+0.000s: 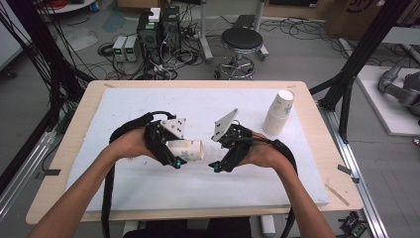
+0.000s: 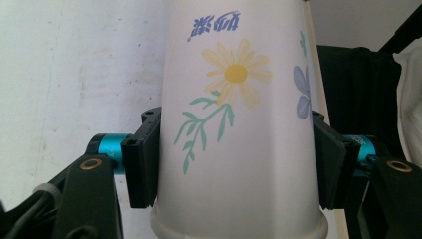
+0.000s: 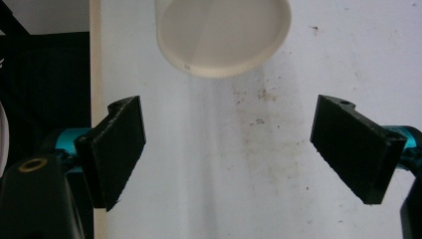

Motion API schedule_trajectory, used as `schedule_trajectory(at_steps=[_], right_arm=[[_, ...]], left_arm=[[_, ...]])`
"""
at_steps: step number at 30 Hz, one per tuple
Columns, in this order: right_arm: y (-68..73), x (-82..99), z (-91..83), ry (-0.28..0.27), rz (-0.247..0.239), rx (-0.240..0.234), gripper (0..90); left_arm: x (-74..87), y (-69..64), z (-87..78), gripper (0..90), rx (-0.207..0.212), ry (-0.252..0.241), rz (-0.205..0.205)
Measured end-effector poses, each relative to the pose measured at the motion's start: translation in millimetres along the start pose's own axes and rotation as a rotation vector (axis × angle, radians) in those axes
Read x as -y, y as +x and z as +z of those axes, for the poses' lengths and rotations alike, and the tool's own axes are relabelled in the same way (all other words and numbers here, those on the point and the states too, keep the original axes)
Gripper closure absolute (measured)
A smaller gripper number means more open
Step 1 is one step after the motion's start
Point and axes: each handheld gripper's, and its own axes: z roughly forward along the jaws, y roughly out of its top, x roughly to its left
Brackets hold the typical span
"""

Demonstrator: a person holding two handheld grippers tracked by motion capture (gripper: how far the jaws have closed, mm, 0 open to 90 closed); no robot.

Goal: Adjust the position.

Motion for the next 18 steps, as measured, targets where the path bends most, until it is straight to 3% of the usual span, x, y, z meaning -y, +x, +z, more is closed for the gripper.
schedule_trajectory(at_steps=[18], right_arm=[[1.9, -12.3, 4.7, -0.018, -0.020, -0.022, 14.9]], left_arm=[[-13.0, 0.0, 12.3, 33.6, 0.016, 0.013, 0.014]])
